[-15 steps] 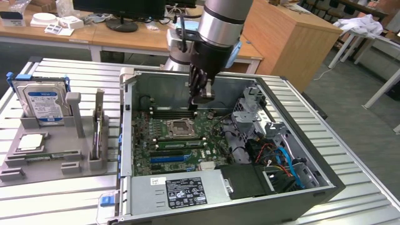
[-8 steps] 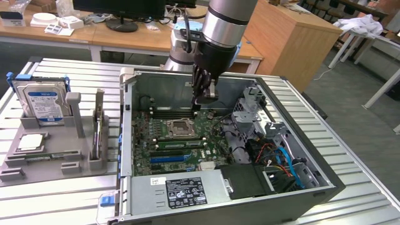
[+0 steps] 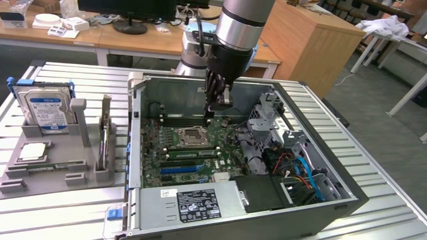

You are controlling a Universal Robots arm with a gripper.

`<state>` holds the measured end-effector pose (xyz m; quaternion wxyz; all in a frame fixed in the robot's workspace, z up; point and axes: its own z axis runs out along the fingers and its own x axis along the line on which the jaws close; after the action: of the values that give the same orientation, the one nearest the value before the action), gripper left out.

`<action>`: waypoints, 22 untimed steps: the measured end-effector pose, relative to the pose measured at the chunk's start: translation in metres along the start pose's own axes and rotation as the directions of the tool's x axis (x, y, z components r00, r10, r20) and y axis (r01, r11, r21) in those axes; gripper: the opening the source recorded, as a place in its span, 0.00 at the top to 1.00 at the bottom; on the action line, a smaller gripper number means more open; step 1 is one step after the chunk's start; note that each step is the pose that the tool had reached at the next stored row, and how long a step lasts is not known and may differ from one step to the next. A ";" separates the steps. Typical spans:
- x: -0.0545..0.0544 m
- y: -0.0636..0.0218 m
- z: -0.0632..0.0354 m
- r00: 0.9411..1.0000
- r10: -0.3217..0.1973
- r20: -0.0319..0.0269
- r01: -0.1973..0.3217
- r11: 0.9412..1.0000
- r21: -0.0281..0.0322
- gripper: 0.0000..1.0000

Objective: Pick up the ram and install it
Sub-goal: 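Press down the ram until it locks into place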

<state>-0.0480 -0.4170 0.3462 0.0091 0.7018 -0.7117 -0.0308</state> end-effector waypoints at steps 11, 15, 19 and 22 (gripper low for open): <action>0.000 0.0002 0.0000 0.998 0.059 0.003 -0.059 0.998 0.002 0.89; 0.000 0.0002 0.0000 0.992 0.125 0.007 -0.126 0.992 0.003 0.89; 0.000 0.0002 0.0000 0.982 0.190 0.011 -0.190 0.982 0.005 0.89; 0.000 0.0002 0.0000 0.972 0.235 0.014 -0.235 0.972 0.006 0.89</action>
<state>-0.0482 -0.4170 0.3462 0.0054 0.6123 -0.7900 -0.0316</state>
